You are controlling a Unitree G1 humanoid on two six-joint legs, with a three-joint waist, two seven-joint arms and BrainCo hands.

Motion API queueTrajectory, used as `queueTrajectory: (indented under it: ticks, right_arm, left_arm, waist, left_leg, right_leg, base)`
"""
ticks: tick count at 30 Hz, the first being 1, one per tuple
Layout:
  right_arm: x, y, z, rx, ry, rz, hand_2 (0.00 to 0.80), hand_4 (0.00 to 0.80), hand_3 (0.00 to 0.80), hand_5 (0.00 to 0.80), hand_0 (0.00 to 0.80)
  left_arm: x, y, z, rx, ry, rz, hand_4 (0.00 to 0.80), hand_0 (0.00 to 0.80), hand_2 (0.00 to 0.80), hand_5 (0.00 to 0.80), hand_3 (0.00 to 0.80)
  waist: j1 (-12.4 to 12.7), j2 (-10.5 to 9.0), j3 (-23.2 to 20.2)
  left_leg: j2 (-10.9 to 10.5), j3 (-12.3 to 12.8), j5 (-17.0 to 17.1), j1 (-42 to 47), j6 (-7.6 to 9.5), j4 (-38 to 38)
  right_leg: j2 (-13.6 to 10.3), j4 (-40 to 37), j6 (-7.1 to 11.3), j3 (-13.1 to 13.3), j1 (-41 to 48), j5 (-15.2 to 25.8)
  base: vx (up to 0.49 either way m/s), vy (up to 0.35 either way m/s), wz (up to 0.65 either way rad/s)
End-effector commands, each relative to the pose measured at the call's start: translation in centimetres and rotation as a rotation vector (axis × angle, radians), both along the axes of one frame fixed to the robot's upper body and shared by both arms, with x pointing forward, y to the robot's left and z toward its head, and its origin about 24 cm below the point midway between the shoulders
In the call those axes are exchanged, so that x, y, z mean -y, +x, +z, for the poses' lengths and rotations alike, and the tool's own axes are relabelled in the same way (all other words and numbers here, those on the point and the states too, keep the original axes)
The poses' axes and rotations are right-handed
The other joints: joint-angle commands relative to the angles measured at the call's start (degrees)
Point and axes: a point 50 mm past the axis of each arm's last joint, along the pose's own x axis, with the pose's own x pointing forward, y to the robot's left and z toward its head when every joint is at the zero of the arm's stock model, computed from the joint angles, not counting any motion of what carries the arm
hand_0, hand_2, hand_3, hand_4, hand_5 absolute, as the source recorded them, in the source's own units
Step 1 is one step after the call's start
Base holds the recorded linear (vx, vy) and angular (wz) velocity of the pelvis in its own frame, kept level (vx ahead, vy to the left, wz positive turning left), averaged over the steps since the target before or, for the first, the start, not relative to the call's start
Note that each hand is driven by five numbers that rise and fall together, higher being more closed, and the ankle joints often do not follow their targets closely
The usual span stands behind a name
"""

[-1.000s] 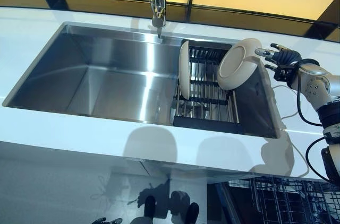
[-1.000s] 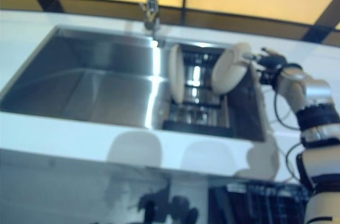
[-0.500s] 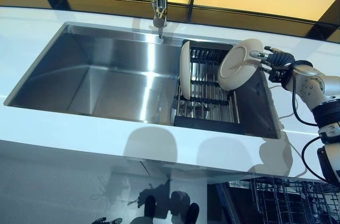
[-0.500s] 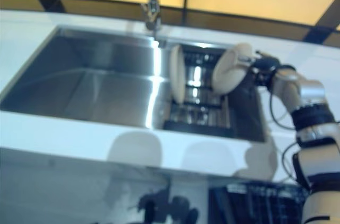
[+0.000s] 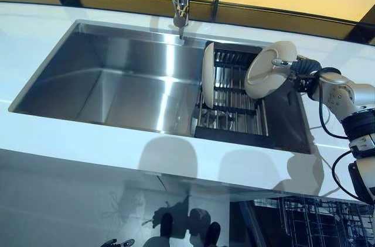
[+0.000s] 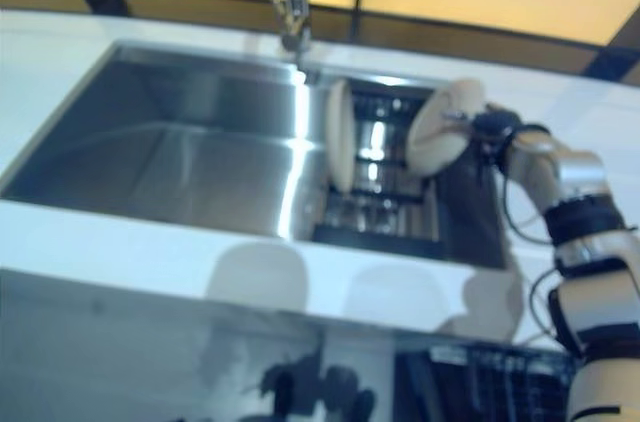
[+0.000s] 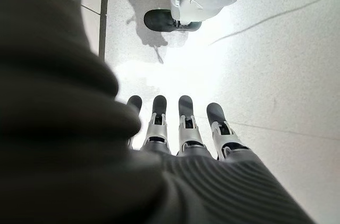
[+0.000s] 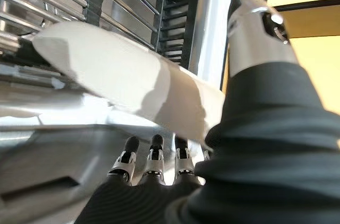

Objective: Take plates into dishwasher

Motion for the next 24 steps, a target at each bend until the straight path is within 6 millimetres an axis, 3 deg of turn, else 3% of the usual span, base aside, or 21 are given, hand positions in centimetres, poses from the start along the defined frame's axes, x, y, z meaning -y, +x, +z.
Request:
queueTrajectory:
  ticks: [1, 5, 6, 7, 8, 24]
  right_arm:
    - [-1.8, 0.4, 4.9, 0.132, -0.03, 0.054, 0.0, 0.0, 0.0, 0.0, 0.0]
    - [-1.9, 0.5, 4.9, 0.135, -0.031, 0.052, 0.0, 0.0, 0.0, 0.0, 0.0]
    - [-1.7, 0.5, 4.9, 0.138, -0.04, 0.047, 0.405, 0.405, 0.405, 0.405, 0.405]
    - [-1.6, 0.5, 5.0, 0.147, -0.06, 0.028, 0.649, 0.649, 0.649, 0.649, 0.649]
    - [-1.4, 0.5, 5.1, 0.15, -0.078, 0.019, 0.8, 0.8, 0.8, 0.8, 0.8]
    - [0.7, -0.6, 8.4, 0.283, -0.233, -0.168, 0.8, 0.8, 0.8, 0.8, 0.8]
  left_arm:
    - [0.5, -0.5, -0.3, -0.017, 0.0, -0.022, 0.0, 0.0, 0.0, 0.0, 0.0]
    - [0.6, -0.4, -0.3, -0.01, -0.003, -0.017, 0.0, 0.0, 0.0, 0.0, 0.0]
    - [0.6, -0.4, -0.3, -0.009, -0.005, -0.015, 0.0, 0.0, 0.0, 0.0, 0.0]
    - [0.6, -0.4, -0.3, -0.008, -0.005, -0.014, 0.0, 0.0, 0.0, 0.0, 0.0]
    - [0.6, -0.5, -0.3, -0.009, -0.006, -0.015, 0.0, 0.0, 0.0, 0.0, 0.0]
    - [0.5, -0.6, -0.3, -0.004, 0.004, -0.039, 0.0, 0.0, 0.0, 0.0, 0.0]
  waist:
    - [0.9, -0.32, -0.8]
    - [1.1, -0.35, -0.6]
    - [1.1, -0.37, -0.6]
    - [1.2, -0.39, -0.6]
    - [1.2, -0.36, -0.6]
    - [1.1, -1.0, -1.4]
  left_leg:
    - [-1.6, -0.3, -4.2, 0.0, 0.06, -0.2]
    - [-1.6, -0.4, -4.2, -0.1, 0.07, -0.2]
    - [-1.6, -0.5, -4.2, -0.1, 0.09, -0.2]
    - [-1.6, -0.6, -4.2, -0.1, 0.07, -0.2]
    - [-1.6, -0.6, -4.2, -0.1, 0.09, -0.2]
    - [-1.5, -0.2, -4.7, 1.2, 0.21, -0.2]
  right_leg:
    - [0.9, 0.0, 1.34, 0.5, 1.6, -3.8]
    - [0.9, 0.0, 1.3, 0.3, 1.6, -3.8]
    - [0.9, 0.0, 1.3, 0.3, 1.6, -3.8]
    - [0.9, 0.0, 1.29, 0.2, 1.6, -3.8]
    - [0.9, 0.0, 1.32, 0.2, 1.6, -3.9]
    - [0.9, 0.0, 1.8, 0.3, 2.6, -3.8]
  base:
    - [0.017, 0.016, 0.03]
    - [0.005, 0.004, 0.01]
    - [0.0, 0.0, 0.0]
    - [0.0, 0.0, 0.0]
    - [0.0, 0.0, 0.0]
    - [0.0, 0.0, 0.0]
